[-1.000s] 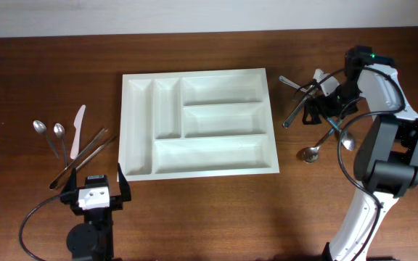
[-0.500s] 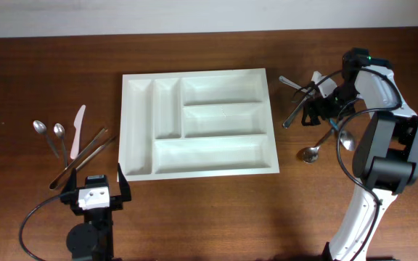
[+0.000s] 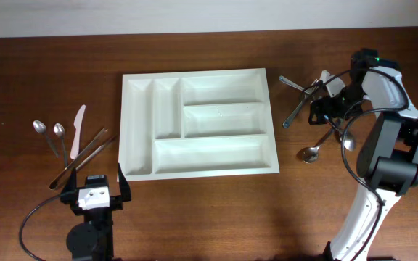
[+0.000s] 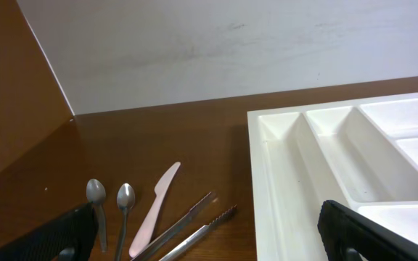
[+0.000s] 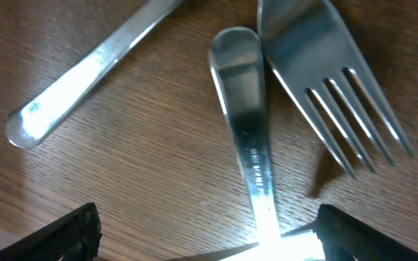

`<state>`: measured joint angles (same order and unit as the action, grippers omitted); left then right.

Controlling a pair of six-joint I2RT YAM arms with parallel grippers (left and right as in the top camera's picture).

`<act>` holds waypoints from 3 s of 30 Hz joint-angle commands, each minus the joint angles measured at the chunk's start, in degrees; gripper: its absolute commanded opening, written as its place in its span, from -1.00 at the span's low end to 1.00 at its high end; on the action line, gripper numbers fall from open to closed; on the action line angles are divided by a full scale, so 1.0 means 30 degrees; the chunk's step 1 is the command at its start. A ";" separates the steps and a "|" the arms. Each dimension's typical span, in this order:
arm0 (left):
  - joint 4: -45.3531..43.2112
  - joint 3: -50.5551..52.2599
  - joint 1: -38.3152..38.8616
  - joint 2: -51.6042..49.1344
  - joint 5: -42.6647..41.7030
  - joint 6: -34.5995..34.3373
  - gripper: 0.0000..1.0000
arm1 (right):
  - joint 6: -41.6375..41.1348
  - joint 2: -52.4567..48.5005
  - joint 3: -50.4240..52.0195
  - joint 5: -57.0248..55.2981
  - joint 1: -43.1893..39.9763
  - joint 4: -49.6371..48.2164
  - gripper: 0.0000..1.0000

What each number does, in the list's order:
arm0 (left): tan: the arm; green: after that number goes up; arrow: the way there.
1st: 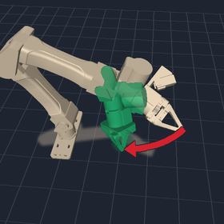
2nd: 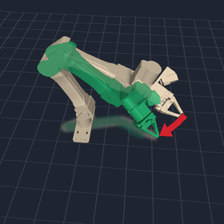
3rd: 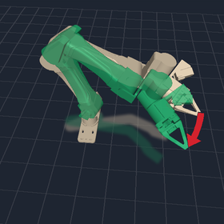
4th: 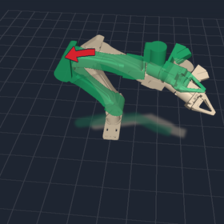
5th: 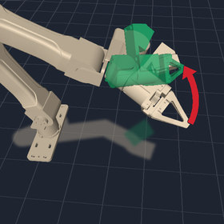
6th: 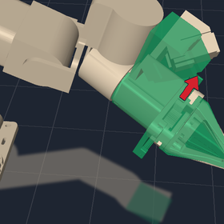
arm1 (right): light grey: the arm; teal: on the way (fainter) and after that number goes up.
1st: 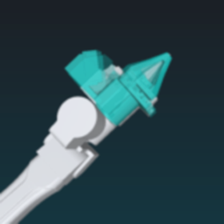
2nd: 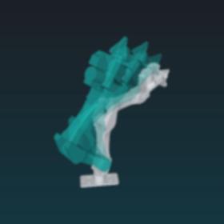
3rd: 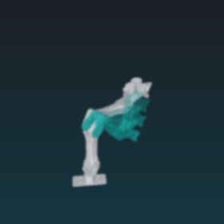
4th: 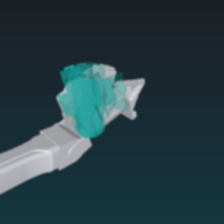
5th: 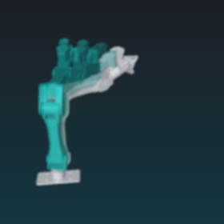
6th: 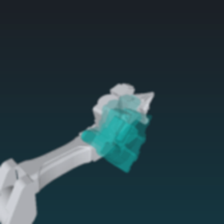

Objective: Pack container
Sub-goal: 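Lower the right gripper onto the metal spoon handle and close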

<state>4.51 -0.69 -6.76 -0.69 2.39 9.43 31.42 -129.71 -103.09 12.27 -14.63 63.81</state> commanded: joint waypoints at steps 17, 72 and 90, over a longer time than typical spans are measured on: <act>0.0029 0.0058 0.0044 0.0109 0.0131 0.0233 0.98 | -0.0634 -0.0401 0.0867 0.0007 -0.0277 -0.1224 0.49; 0.0029 0.0058 0.0044 0.0109 0.0131 0.0233 0.99 | -0.0488 -0.2769 0.0867 -0.3213 -0.0211 -0.2382 -0.66; 0.0029 0.0058 0.0044 0.0109 0.0131 0.0233 0.98 | -0.0816 -0.2747 0.0823 -0.2361 0.0758 -0.1552 -0.92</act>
<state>4.51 -0.69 -6.76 -0.69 2.42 9.41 29.89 -132.38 -103.35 3.73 -14.15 57.19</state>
